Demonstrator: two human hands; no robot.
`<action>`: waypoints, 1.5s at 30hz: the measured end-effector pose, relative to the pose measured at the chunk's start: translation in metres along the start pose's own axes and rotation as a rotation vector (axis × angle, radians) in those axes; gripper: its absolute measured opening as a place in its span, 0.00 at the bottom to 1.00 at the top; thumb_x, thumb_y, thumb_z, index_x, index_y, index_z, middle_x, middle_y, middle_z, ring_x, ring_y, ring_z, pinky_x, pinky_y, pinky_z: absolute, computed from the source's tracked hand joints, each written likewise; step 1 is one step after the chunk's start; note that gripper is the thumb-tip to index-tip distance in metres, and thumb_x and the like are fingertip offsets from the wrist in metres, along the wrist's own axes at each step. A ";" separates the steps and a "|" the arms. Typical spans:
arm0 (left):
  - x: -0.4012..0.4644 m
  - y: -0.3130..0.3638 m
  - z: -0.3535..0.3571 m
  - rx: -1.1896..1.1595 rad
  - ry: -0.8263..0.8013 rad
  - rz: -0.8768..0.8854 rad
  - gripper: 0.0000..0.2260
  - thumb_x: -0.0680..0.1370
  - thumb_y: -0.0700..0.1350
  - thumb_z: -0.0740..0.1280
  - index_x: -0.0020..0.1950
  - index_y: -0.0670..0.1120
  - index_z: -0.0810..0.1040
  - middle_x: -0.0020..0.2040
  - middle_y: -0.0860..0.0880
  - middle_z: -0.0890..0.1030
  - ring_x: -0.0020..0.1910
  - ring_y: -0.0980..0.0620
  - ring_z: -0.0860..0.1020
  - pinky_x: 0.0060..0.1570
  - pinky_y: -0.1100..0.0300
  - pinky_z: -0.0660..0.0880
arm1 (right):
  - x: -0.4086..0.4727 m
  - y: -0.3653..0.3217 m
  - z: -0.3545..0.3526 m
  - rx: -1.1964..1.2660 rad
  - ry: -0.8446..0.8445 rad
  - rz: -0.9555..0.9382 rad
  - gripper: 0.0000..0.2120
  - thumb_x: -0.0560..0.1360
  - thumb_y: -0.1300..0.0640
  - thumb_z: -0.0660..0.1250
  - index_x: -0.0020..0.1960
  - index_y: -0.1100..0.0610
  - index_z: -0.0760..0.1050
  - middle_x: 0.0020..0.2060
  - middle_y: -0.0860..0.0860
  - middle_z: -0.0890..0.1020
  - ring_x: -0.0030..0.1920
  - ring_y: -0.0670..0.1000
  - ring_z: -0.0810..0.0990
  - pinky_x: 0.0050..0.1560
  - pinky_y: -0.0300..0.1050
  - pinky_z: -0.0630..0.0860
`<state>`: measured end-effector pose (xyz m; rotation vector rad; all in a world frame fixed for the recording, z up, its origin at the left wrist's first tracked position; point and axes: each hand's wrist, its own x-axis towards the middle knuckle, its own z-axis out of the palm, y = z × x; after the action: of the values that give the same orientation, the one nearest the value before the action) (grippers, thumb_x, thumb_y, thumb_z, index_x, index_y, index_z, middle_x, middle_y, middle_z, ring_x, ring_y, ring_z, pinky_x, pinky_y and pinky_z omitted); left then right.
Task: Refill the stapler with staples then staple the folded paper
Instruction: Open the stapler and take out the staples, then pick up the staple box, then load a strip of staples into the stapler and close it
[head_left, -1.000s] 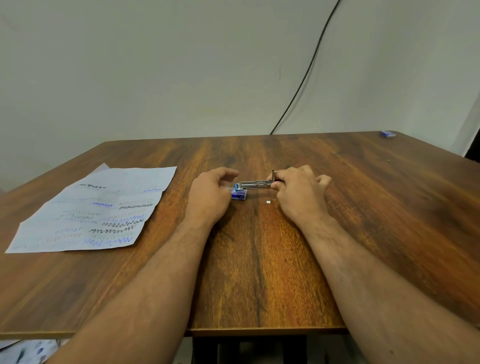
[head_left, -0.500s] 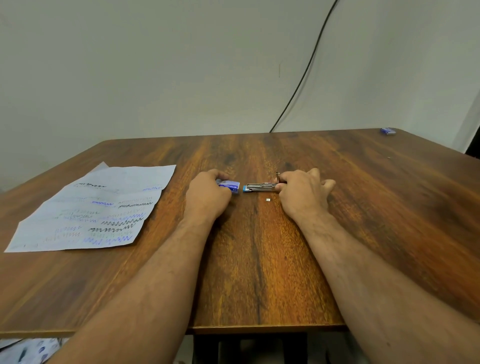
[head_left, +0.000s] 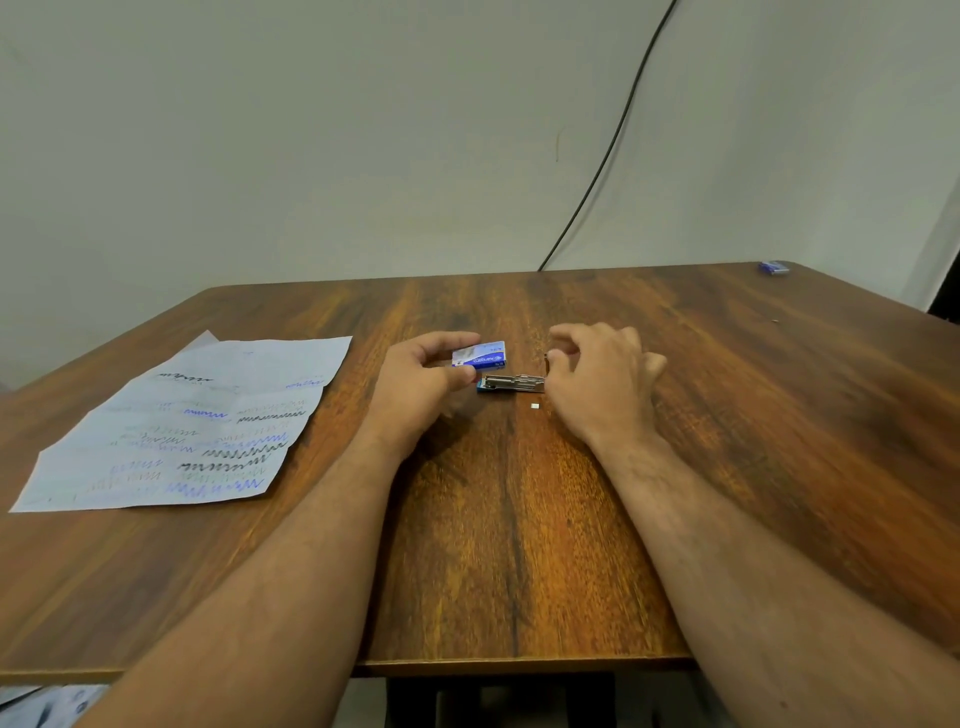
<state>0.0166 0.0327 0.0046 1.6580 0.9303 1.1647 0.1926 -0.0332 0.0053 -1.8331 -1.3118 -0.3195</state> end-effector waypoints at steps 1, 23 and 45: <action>-0.001 0.001 0.000 -0.010 -0.021 -0.005 0.16 0.73 0.34 0.72 0.58 0.49 0.85 0.52 0.47 0.86 0.52 0.51 0.83 0.56 0.58 0.79 | -0.001 0.000 0.000 0.037 0.059 -0.049 0.13 0.77 0.51 0.64 0.59 0.48 0.81 0.52 0.46 0.83 0.57 0.51 0.74 0.57 0.52 0.65; -0.003 0.009 0.003 -0.671 -0.270 -0.271 0.20 0.80 0.28 0.53 0.60 0.38 0.82 0.59 0.36 0.83 0.55 0.44 0.85 0.54 0.56 0.82 | -0.005 -0.003 0.006 0.501 -0.139 -0.097 0.15 0.78 0.54 0.71 0.64 0.51 0.80 0.47 0.47 0.87 0.36 0.42 0.82 0.43 0.48 0.85; -0.001 0.010 0.006 -0.609 -0.164 -0.278 0.06 0.82 0.36 0.64 0.56 0.41 0.79 0.49 0.40 0.87 0.43 0.47 0.87 0.47 0.56 0.82 | -0.007 -0.009 -0.001 0.674 -0.223 0.032 0.12 0.79 0.56 0.70 0.62 0.54 0.81 0.39 0.50 0.86 0.28 0.49 0.83 0.26 0.39 0.79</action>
<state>0.0233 0.0271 0.0126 1.0740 0.5954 0.9768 0.1819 -0.0373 0.0057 -1.3309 -1.3252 0.3269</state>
